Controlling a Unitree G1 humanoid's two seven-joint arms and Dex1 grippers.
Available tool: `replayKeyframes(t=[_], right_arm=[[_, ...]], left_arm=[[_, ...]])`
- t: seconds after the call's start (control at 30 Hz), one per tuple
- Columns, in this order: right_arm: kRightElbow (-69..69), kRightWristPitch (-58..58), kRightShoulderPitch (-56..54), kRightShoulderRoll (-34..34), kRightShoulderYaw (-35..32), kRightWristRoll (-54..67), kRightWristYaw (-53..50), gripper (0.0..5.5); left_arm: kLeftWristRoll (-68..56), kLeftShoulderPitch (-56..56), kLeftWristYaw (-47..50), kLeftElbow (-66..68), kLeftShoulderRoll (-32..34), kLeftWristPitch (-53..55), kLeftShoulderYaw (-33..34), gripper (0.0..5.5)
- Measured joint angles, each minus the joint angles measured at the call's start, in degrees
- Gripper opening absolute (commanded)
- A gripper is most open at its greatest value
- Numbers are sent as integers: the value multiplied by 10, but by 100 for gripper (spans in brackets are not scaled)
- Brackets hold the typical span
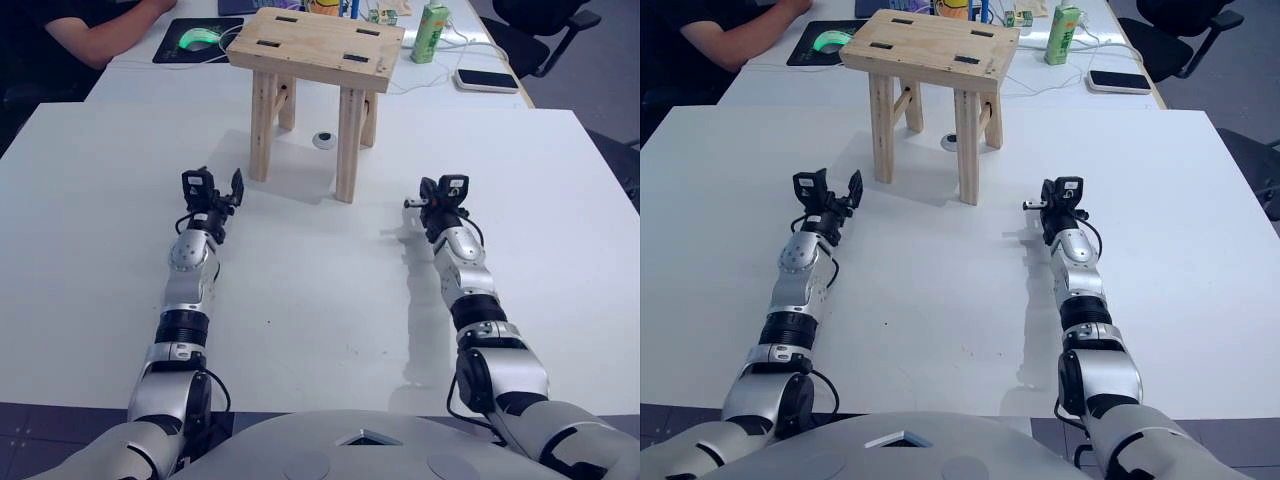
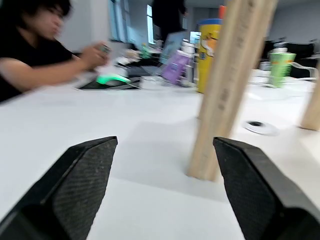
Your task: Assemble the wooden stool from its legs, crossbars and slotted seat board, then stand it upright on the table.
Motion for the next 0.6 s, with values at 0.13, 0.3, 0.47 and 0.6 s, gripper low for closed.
replayKeyframes(t=[0.13,0.3,0.47,0.6], right_arm=[[-40,61,15,1,17,-37,-33,0],[-54,39,14,4,26,-72,-49,0],[-40,32,-6,5,11,-57,-33,0],[-26,31,-18,7,10,-54,-24,0]], left_arm=[[-22,-15,2,1,-29,-17,11,314],[-26,-14,-40,-8,-38,-48,-1,235],[-21,-14,-47,5,-42,-60,-4,169],[-20,-16,-54,26,-49,-75,-9,101]])
